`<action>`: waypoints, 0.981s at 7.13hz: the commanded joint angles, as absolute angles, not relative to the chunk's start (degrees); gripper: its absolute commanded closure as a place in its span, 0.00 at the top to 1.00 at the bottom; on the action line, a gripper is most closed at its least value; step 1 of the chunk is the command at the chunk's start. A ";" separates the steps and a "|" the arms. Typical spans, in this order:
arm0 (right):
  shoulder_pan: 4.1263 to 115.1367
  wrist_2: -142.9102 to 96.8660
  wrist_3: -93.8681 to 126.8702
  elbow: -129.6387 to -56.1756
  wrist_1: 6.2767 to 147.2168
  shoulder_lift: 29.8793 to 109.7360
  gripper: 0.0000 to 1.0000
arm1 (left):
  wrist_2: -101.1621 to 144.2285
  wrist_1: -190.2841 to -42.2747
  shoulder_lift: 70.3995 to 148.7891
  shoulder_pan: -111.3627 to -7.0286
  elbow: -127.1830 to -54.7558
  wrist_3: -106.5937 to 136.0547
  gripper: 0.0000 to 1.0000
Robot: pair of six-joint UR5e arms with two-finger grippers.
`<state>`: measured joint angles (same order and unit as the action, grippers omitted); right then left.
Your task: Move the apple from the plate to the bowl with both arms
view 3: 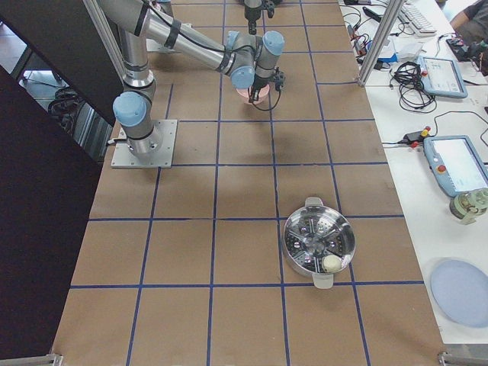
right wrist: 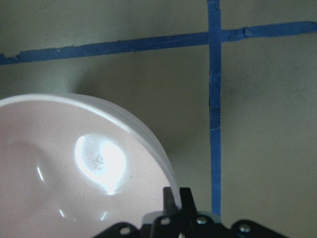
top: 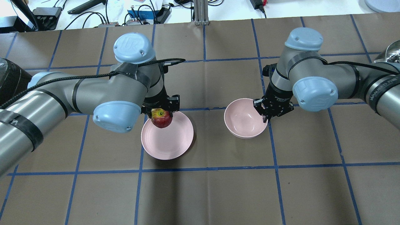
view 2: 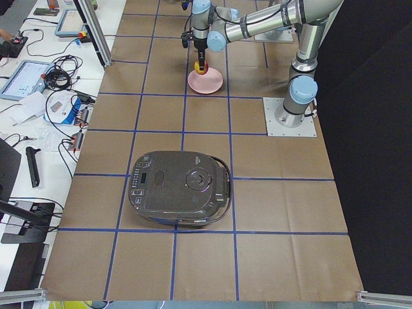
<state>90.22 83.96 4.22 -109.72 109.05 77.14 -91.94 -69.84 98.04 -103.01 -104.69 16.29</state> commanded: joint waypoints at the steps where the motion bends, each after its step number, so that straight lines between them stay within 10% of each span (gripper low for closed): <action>1: 91.14 83.93 5.18 -109.78 108.90 75.59 0.23 | -91.58 -78.91 98.25 -103.27 -95.57 16.96 0.20; 2: 91.58 84.02 5.53 -109.78 109.68 75.50 0.91 | -91.58 -81.71 99.22 -103.62 -93.54 17.05 0.20; 7: 87.56 88.57 4.31 -94.96 100.49 80.31 1.00 | -87.98 -79.73 102.64 -112.57 -93.08 30.82 0.19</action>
<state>89.60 86.10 4.52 -100.01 104.79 77.96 -88.44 -81.23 100.89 -110.39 -93.30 27.07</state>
